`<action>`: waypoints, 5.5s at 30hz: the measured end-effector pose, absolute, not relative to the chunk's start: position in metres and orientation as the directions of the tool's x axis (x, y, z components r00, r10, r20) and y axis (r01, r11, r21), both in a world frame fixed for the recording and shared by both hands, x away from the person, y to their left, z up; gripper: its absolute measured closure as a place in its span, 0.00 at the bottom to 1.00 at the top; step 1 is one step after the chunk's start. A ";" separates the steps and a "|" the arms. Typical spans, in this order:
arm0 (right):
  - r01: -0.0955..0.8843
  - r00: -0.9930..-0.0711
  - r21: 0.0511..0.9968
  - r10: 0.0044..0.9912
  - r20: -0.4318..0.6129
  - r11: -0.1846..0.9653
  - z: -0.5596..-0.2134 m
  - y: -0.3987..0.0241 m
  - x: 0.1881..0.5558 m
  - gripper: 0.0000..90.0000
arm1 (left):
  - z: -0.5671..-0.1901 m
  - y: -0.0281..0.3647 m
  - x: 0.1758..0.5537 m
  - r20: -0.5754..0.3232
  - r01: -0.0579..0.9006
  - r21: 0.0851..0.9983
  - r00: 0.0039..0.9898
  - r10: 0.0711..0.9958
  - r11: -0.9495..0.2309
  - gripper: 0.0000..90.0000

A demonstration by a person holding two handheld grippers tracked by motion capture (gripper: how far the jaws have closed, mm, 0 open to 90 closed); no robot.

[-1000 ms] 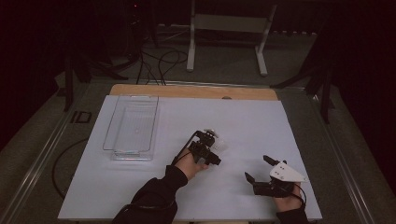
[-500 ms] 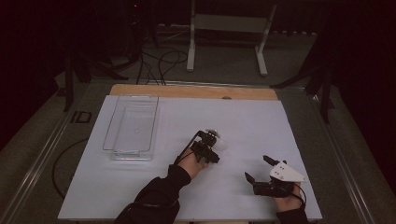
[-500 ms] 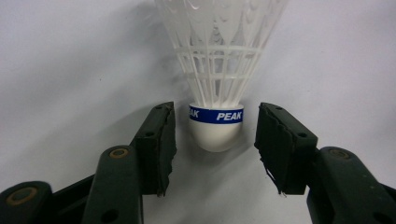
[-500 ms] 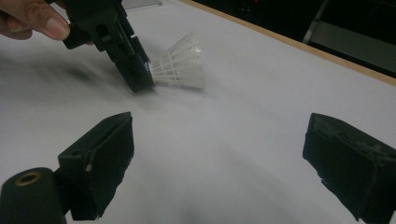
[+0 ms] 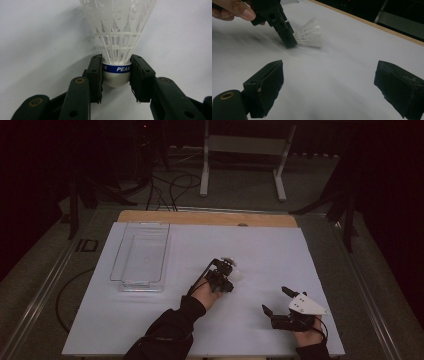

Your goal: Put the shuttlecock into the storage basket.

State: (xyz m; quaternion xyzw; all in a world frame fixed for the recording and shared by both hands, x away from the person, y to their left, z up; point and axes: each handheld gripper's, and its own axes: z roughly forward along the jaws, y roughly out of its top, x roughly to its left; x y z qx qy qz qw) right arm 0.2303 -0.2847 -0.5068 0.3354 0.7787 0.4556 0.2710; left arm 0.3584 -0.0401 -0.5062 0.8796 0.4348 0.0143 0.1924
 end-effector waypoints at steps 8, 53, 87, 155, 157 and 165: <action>0.275 -0.628 0.891 0.769 -0.117 0.360 -0.507 -0.285 0.230 0.10 | -0.503 -0.039 0.358 -0.132 0.737 0.349 0.650 0.749 -0.578 0.73; 0.288 -0.633 0.884 0.766 -0.113 0.368 -0.509 -0.283 0.231 0.10 | -0.463 -0.017 0.343 -0.126 0.609 0.383 0.779 0.614 -0.695 0.74; 0.288 -0.634 0.881 0.764 -0.118 0.375 -0.509 -0.282 0.231 0.10 | -0.433 0.022 0.325 -0.113 0.496 0.380 0.862 0.493 -0.780 0.73; 0.286 -0.637 0.876 0.760 -0.129 0.389 -0.508 -0.279 0.231 0.10 | -0.363 0.153 0.331 -0.052 0.609 0.447 0.749 0.660 -0.656 0.74; 0.289 -0.633 0.877 0.764 -0.127 0.385 -0.508 -0.280 0.231 0.10 | -0.361 0.162 0.333 -0.059 0.623 0.454 0.735 0.676 -0.637 0.73; 0.291 -0.630 0.876 0.766 -0.127 0.385 -0.509 -0.280 0.231 0.10 | -0.357 0.178 0.333 -0.049 0.643 0.453 0.710 0.703 -0.618 0.74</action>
